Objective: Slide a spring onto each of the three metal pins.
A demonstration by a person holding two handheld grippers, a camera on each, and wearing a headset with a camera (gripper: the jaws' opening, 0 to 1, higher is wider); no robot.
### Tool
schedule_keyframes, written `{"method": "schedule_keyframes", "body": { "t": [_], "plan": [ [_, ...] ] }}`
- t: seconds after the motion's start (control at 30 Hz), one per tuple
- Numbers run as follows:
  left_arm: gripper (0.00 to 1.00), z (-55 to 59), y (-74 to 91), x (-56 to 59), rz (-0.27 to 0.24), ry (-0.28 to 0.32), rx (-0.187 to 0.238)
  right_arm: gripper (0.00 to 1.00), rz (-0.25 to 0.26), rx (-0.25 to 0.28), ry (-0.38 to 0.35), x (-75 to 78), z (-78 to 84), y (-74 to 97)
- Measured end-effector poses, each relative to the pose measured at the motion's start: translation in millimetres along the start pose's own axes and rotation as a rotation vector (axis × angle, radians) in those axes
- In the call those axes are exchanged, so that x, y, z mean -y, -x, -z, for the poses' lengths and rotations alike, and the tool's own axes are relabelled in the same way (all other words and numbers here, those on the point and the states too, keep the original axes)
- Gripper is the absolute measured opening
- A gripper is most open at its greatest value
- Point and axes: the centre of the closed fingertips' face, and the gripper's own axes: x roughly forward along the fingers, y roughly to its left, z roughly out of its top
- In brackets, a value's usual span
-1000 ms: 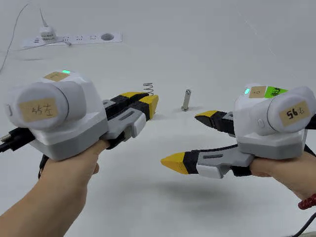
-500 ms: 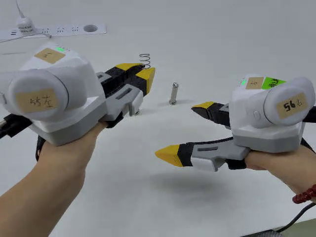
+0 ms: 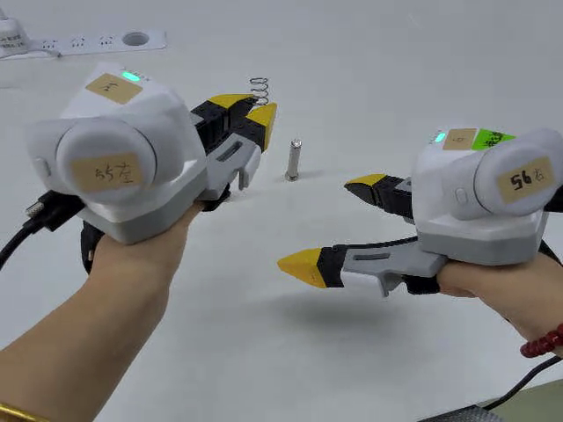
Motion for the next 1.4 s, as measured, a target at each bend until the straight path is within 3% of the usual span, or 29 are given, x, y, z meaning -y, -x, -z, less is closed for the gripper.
{"method": "schedule_keyframes", "body": {
  "t": [0.17,0.63,0.97,1.4],
  "plan": [
    [0.10,2.1,-11.4,3.0,-0.003,-0.034,0.002,0.75,0.014,-0.004,-0.012,5.9,3.1,0.7],
    [0.10,18.2,-35.2,6.7,0.001,-0.005,-0.020,0.75,0.044,0.000,-0.021,19.1,3.2,0.6],
    [0.10,28.7,-44.0,12.3,-0.005,-0.046,-0.045,0.74,0.057,-0.006,-0.031,22.5,9.6,3.5],
    [0.10,32.7,-49.3,14.8,-0.006,-0.073,-0.054,0.74,0.064,-0.016,-0.039,25.1,14.6,3.8]
  ]
}}
